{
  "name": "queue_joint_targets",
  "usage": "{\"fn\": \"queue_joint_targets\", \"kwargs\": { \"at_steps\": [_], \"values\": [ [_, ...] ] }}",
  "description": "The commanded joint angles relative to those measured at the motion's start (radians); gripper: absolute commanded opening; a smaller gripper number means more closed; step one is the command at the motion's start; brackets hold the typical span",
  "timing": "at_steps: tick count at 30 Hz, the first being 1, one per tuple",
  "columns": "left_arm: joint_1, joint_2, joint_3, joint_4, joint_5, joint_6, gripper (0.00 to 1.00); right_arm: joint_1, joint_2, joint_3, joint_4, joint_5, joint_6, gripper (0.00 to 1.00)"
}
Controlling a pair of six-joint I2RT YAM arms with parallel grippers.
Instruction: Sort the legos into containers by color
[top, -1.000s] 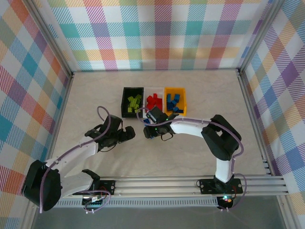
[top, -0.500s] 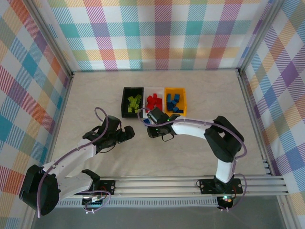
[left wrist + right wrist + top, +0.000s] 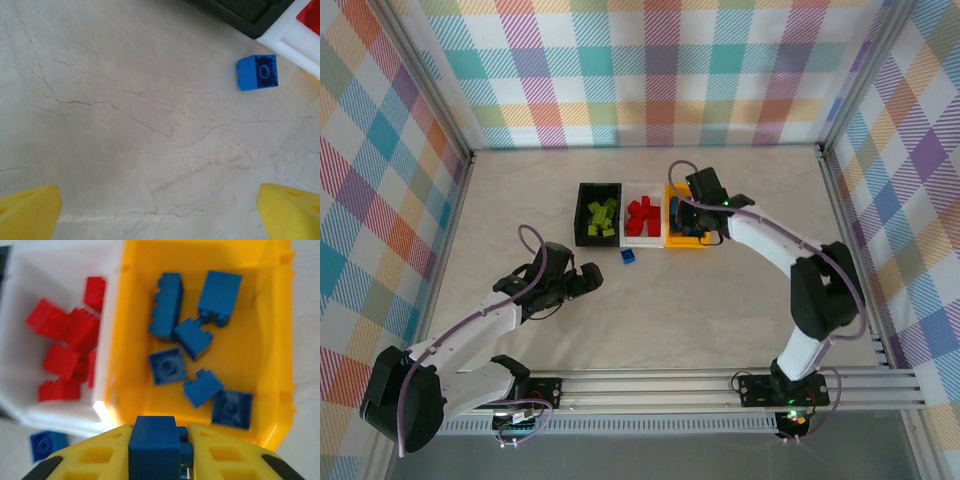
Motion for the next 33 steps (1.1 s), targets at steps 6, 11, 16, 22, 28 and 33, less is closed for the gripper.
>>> {"fn": "queue_joint_targets", "kwargs": {
  "at_steps": [6, 11, 16, 22, 28, 33],
  "values": [
    [0.008, -0.068, -0.001, -0.033, 0.009, -0.012, 1.0, -0.045, 0.213, 0.303, -0.221, 0.13, -0.013, 0.31],
    [0.008, -0.087, -0.001, -0.048, 0.007, -0.007, 1.0, -0.046, 0.293, 0.412, -0.309, 0.176, -0.022, 0.34],
    [0.01, -0.092, 0.003, -0.052, 0.008, -0.005, 1.0, -0.044, 0.288, 0.416, -0.306, 0.191, -0.037, 0.49],
    [0.012, -0.101, 0.022, -0.062, 0.007, -0.002, 1.0, 0.026, 0.153, 0.311, -0.181, 0.156, -0.12, 0.71],
    [0.017, -0.137, 0.03, -0.08, -0.012, 0.004, 1.0, 0.191, 0.013, 0.133, -0.067, 0.086, -0.114, 0.79],
    [0.023, -0.164, 0.036, -0.097, -0.021, 0.013, 1.0, 0.293, 0.003, -0.008, 0.054, 0.013, -0.008, 0.82]
  ]
}}
